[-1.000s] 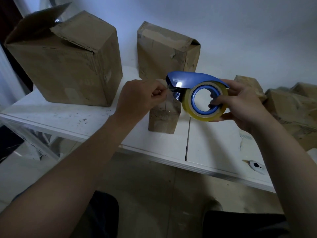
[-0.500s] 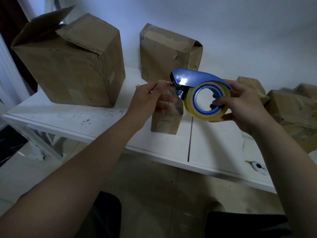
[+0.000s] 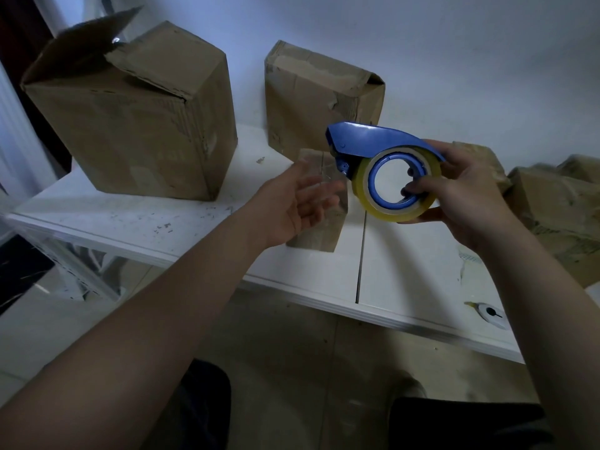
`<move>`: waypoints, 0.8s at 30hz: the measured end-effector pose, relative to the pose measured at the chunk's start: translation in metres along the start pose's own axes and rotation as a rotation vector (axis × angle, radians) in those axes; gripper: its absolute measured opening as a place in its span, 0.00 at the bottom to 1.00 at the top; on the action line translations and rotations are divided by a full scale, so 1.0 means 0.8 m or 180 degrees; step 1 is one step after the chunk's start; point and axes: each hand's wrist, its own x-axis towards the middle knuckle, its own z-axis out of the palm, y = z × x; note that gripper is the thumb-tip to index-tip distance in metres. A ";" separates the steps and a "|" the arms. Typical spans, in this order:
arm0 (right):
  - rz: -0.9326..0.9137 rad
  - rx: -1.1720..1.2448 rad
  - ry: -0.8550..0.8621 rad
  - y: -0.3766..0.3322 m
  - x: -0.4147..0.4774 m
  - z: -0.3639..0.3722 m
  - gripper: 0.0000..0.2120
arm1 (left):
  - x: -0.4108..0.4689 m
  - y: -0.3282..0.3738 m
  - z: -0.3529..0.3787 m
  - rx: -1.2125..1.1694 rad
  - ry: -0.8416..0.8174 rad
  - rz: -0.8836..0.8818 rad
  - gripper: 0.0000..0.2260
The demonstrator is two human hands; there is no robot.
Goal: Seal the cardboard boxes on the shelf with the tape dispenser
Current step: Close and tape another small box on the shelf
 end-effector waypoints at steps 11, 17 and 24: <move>-0.0400 -0.0365 -0.0014 0.006 -0.006 0.002 0.29 | 0.003 0.014 -0.013 0.0259 0.0364 0.0174 0.13; -0.0595 -0.0415 0.0058 0.013 -0.010 -0.002 0.31 | -0.009 0.017 -0.023 0.0264 0.0305 -0.0411 0.12; -0.0728 -0.0436 0.0028 0.014 -0.013 -0.006 0.31 | -0.016 0.005 -0.016 0.0622 0.0060 -0.0782 0.32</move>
